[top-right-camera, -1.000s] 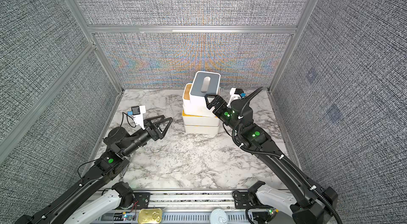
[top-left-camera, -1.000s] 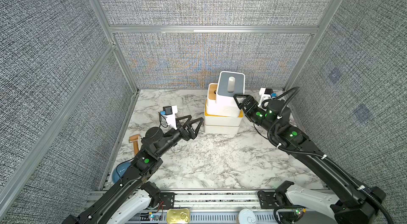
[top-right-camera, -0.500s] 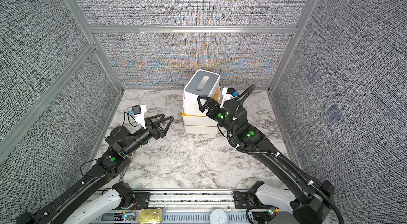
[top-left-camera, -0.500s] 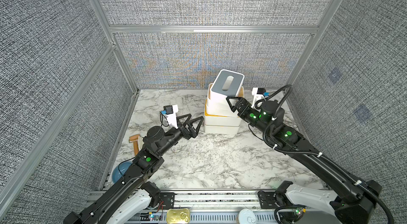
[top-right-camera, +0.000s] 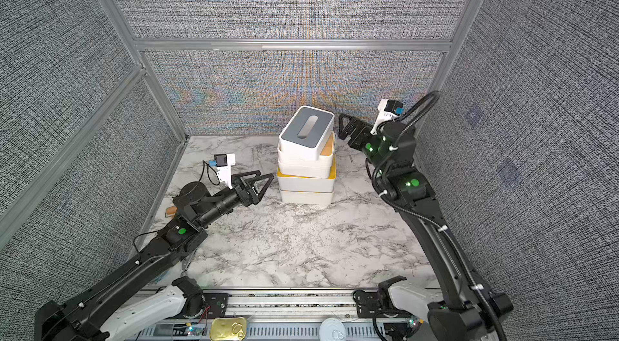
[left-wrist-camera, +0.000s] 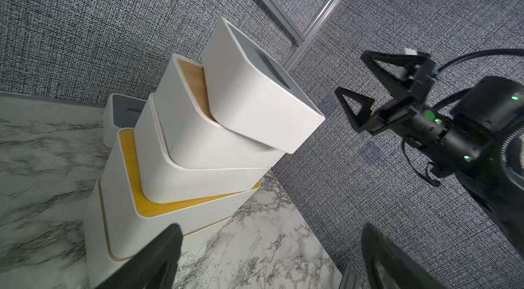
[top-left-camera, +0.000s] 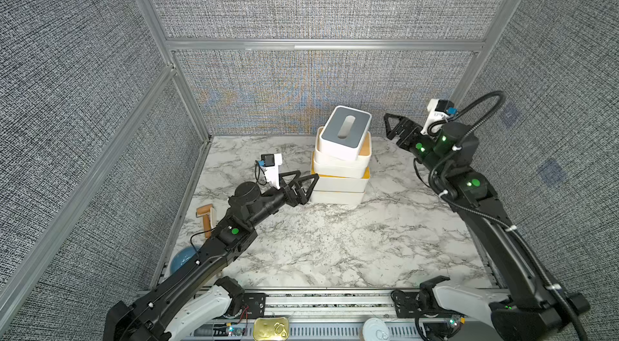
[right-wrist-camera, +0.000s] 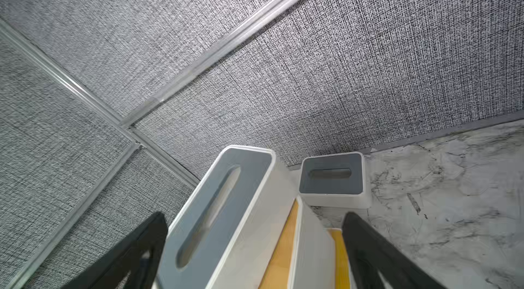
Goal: Stack the tissue boxes
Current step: Adjust the tissue box on the tissue box.
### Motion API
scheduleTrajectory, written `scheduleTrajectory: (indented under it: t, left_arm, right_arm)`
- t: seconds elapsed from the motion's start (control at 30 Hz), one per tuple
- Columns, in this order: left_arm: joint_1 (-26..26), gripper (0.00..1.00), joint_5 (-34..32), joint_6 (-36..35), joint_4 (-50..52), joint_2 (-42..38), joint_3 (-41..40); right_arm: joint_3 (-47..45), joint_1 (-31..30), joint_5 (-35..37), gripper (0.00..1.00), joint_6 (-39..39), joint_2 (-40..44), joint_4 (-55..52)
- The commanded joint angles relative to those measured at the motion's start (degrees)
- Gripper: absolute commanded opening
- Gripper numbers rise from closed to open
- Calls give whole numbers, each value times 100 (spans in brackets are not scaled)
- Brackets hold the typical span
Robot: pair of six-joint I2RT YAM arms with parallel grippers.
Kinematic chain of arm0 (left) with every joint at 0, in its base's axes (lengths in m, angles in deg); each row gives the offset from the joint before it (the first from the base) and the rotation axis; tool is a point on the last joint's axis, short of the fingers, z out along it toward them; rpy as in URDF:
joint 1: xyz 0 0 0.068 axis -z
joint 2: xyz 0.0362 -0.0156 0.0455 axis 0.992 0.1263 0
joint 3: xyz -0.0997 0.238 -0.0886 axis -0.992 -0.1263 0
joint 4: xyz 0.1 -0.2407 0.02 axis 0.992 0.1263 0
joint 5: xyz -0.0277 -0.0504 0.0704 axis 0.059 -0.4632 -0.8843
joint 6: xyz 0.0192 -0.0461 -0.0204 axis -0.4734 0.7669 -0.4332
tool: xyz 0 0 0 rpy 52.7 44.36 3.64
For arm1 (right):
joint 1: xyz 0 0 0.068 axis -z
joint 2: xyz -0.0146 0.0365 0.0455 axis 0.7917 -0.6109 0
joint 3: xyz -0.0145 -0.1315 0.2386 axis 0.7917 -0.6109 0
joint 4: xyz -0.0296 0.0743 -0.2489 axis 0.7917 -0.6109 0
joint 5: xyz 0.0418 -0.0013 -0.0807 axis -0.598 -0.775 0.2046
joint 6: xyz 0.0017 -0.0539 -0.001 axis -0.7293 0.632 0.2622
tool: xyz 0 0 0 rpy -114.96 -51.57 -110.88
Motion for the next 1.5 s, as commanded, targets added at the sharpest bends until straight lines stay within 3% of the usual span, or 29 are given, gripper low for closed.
scheduleTrajectory:
  t: [0.0, 0.07, 0.33, 0.67, 1.47]
  left_arm:
    - [101, 99, 141, -58, -178, 183, 213]
    - [224, 99, 143, -120, -139, 354, 389]
    - [475, 99, -26, -256, -7, 945, 934]
    - [653, 99, -70, -397, 77, 1465, 1473]
    - [679, 99, -246, -555, 136, 1960, 1959]
  right_arm:
    - [228, 502, -1421, 99, -86, -557, 526]
    - [450, 748, -2026, 99, -242, -1041, 829]
    - [1513, 859, -3207, 99, -122, -2350, 906]
    - [1944, 817, -3743, 99, 127, -2997, 647]
    - [1998, 738, -4274, 99, 517, -3213, 875]
